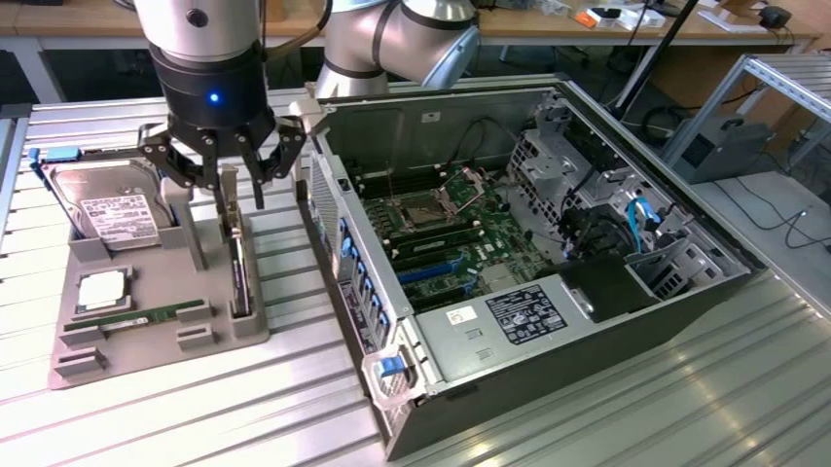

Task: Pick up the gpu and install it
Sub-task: 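Pick up the gpu and move the gpu toward the slot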

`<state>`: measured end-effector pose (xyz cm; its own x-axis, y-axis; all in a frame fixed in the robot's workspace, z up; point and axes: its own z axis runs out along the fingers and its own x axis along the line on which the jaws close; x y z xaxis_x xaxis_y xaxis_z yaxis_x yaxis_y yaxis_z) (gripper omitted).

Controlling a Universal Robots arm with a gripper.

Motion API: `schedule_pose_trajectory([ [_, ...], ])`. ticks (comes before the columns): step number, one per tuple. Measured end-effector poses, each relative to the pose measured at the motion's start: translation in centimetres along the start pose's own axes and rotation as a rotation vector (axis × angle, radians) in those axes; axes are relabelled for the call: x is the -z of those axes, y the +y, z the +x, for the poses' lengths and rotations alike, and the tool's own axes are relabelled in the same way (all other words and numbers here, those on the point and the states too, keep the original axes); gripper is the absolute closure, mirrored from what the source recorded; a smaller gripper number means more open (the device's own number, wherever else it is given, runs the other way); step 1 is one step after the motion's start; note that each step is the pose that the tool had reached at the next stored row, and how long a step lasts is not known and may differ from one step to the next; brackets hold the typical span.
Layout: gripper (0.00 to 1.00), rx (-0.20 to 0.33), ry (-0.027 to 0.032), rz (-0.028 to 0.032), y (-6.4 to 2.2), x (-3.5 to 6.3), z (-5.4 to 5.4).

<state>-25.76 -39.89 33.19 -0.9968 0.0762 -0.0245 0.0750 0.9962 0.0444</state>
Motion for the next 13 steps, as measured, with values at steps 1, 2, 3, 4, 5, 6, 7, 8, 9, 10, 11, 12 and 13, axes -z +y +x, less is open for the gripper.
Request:
schedule_pose_trajectory([
  [1, 0.58, 0.0, 0.0, 0.0, 0.0, -0.07, 0.0],
  [2, 0.58, 0.0, 0.0, 0.0, 0.0, -0.13, 0.0],
  [3, 0.58, 0.0, 0.0, 0.0, -0.01, -0.18, 0.01],
  [4, 0.58, 0.0, 0.0, 0.0, -0.01, -0.2, 0.01],
  [5, 0.58, 0.0, 0.0, 0.0, -0.01, -0.23, 0.01],
  [6, 0.58, 0.0, 0.0001, 0.0001, -0.01, -0.26, 0.01],
  [7, 0.58, 0.0, 0.0001, 0.0, -0.01, -0.32, 0.01],
  [8, 0.58, 0.0, 0.0, 0.0, -0.02, -0.35, 0.01],
  [9, 0.58, 0.0, 0.0, 0.0, -0.02, -0.39, 0.01],
  [10, 0.58, 0.0, 0.0, 0.0, -0.02, -0.41, 0.01],
  [11, 0.58, 0.0, 0.0, 0.0001, -0.02, -0.44, 0.01],
  [12, 0.58, 0.0, 0.0, 0.0, -0.02, -0.51, 0.01],
  [13, 0.58, 0.0, 0.0, 0.0, -0.03, -0.56, 0.02],
])
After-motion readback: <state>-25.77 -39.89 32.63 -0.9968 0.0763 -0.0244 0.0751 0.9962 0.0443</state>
